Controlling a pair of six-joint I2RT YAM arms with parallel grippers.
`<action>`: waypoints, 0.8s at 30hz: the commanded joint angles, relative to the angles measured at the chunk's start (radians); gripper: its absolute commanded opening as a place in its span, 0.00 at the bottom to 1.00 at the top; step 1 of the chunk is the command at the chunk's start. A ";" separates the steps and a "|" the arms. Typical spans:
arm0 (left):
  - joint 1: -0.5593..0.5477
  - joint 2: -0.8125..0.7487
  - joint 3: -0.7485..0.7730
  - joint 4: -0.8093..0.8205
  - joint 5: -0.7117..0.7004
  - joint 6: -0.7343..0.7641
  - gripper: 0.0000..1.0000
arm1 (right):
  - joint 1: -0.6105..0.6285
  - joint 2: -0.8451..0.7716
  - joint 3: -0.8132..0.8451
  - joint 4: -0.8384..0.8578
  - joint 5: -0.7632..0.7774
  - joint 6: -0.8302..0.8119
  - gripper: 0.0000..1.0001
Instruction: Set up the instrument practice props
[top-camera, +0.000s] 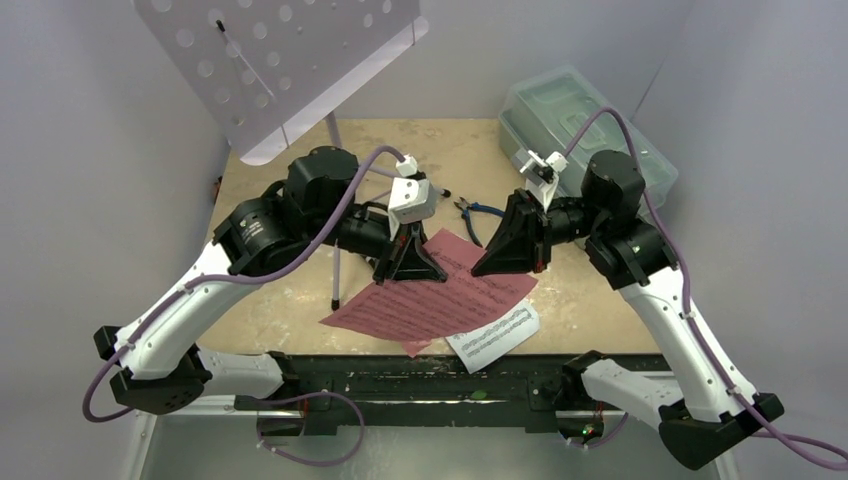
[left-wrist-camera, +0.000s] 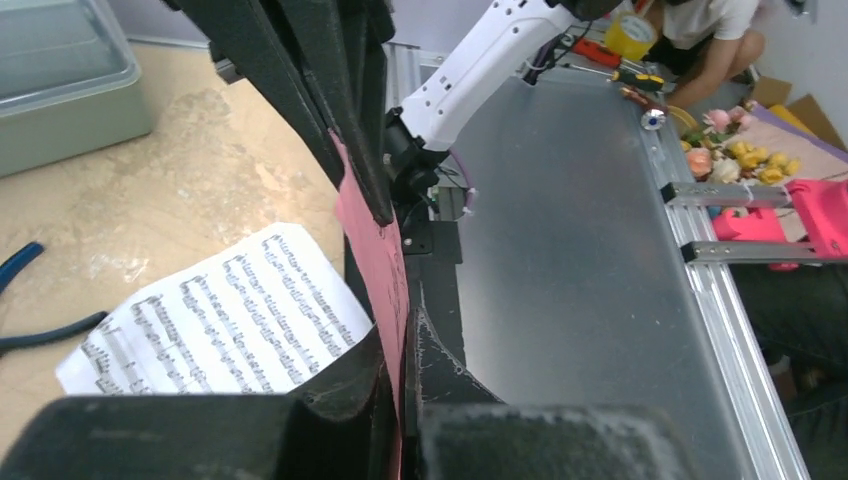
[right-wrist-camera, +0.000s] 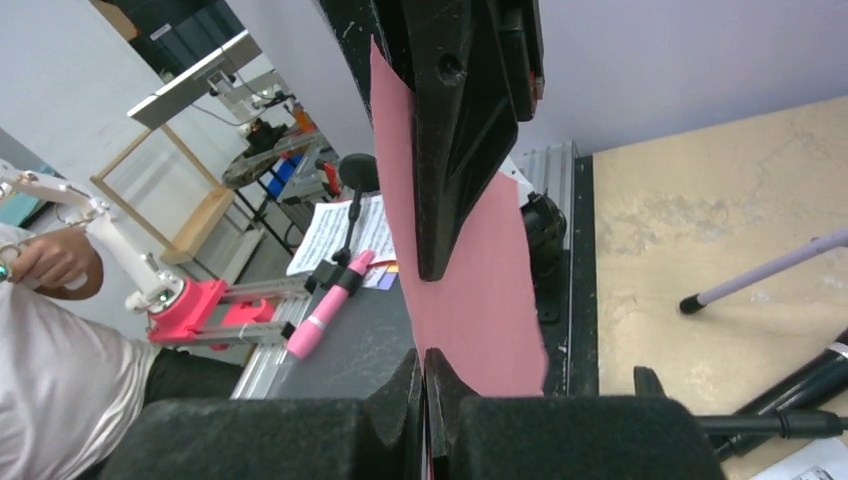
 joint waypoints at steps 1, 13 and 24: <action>0.006 -0.035 0.024 0.010 -0.157 0.009 0.00 | 0.005 0.019 0.109 -0.277 0.154 -0.253 0.18; 0.006 -0.271 -0.153 0.506 -0.664 -0.263 0.00 | 0.006 -0.157 -0.380 0.775 0.703 0.461 0.99; 0.006 -0.352 -0.278 0.887 -0.711 -0.481 0.00 | 0.010 0.072 -0.391 1.594 0.528 0.913 0.99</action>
